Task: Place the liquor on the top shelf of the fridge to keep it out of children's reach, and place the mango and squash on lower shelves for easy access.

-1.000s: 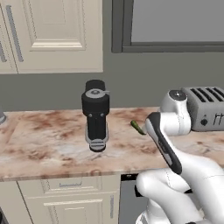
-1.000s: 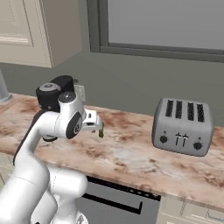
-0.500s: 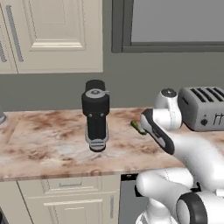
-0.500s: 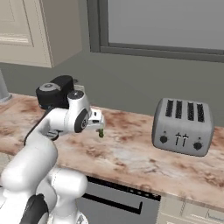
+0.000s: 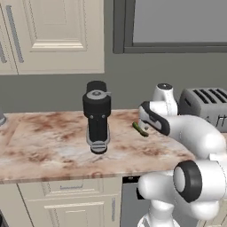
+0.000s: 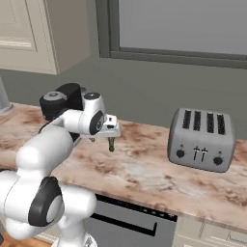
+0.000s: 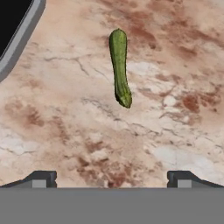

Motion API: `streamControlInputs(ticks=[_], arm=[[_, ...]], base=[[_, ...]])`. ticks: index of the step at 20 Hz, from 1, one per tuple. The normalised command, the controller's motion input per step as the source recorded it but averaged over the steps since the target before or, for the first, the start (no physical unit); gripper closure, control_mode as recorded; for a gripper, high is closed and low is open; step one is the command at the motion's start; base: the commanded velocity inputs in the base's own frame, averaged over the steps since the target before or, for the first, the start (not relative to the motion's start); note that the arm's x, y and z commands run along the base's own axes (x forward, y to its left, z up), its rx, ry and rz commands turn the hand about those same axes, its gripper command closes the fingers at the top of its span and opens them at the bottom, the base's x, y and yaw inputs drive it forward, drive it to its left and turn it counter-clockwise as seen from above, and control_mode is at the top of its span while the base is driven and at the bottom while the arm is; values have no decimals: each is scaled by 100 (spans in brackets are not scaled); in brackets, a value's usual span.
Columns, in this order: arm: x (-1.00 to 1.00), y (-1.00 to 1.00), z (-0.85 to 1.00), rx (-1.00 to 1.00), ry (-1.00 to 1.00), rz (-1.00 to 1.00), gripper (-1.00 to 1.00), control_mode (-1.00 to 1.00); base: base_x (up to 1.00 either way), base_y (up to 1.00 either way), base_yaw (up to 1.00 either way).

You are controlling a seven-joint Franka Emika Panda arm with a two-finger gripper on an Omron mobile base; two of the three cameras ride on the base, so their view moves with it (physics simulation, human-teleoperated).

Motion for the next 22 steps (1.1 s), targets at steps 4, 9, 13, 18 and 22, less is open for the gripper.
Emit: streamControlInputs(ticks=[4, 9, 13, 18, 22], arm=[[14, 0, -22, 0, 0, 0, -100, -100], [6, 0, -27, 0, 0, 0, -100, -100], [3, 0, -29, 0, 0, 0, -100, -100], [8, 0, -32, 0, 0, 0, -100, -100], [14, 0, -31, 0, 0, 0, -100, -100]], base=[[0, 0, 0], [0, 0, 0], [0, 0, 0], [0, 0, 0], [0, 0, 0]])
